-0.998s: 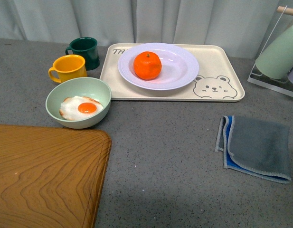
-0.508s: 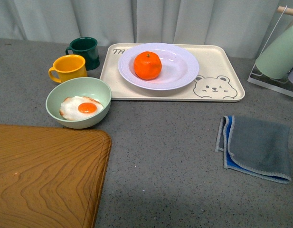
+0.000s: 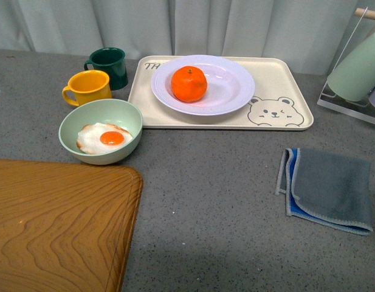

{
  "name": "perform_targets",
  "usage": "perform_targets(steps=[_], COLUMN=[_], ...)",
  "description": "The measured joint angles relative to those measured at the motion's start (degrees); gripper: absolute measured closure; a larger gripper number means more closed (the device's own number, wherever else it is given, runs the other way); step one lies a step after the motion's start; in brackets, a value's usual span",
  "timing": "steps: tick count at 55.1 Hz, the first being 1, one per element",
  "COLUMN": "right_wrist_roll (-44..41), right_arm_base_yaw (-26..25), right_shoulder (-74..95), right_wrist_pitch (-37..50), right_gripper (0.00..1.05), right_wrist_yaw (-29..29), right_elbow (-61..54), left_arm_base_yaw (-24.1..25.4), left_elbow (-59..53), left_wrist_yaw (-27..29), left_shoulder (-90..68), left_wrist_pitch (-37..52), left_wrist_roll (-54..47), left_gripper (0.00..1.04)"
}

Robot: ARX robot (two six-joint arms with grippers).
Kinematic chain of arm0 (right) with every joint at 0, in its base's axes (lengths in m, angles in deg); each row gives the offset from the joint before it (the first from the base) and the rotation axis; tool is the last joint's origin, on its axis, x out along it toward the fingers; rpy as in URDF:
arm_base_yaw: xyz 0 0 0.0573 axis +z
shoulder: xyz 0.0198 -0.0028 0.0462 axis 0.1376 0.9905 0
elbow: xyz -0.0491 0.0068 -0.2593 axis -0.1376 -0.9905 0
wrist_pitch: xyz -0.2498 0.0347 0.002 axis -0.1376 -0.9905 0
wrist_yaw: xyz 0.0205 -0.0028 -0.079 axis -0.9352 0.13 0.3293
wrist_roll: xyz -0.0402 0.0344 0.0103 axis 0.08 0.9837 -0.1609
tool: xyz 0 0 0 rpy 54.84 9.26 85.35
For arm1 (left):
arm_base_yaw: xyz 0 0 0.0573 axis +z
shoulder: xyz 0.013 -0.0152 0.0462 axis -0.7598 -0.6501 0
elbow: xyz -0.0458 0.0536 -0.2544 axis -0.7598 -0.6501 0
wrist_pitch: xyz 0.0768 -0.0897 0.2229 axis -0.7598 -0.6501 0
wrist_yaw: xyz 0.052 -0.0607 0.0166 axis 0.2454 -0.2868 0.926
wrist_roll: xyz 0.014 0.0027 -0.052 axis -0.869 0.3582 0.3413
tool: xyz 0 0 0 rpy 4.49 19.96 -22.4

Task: Place orange and plate with both arms

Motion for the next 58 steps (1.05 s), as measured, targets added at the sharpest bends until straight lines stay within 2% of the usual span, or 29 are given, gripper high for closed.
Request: perform_targets(steps=[4,12,33,37,58], right_wrist_roll=[-0.1,-0.1,0.0,0.0,0.0], right_arm_base_yaw=[0.0,0.0,0.0,0.0,0.0], right_shoulder=[0.0,0.0,0.0,0.0,0.0], right_wrist_pitch=[0.0,0.0,0.0,0.0,0.0], right_gripper=[1.03,0.68,0.08,0.10,0.09], right_wrist_yaw=[0.0,0.0,0.0,0.0,0.0], right_elbow=[0.0,0.0,0.0,0.0,0.0], left_arm_base_yaw=[0.0,0.0,0.0,0.0,0.0], left_elbow=[0.0,0.0,0.0,0.0,0.0], left_wrist_yaw=[0.0,0.0,0.0,0.0,0.0], left_shoulder=[0.0,0.0,0.0,0.0,0.0], left_wrist_pitch=[0.0,0.0,0.0,0.0,0.0], left_wrist_roll=[0.0,0.0,0.0,0.0,0.0], left_gripper=[0.07,0.07,0.07,0.07,0.07])
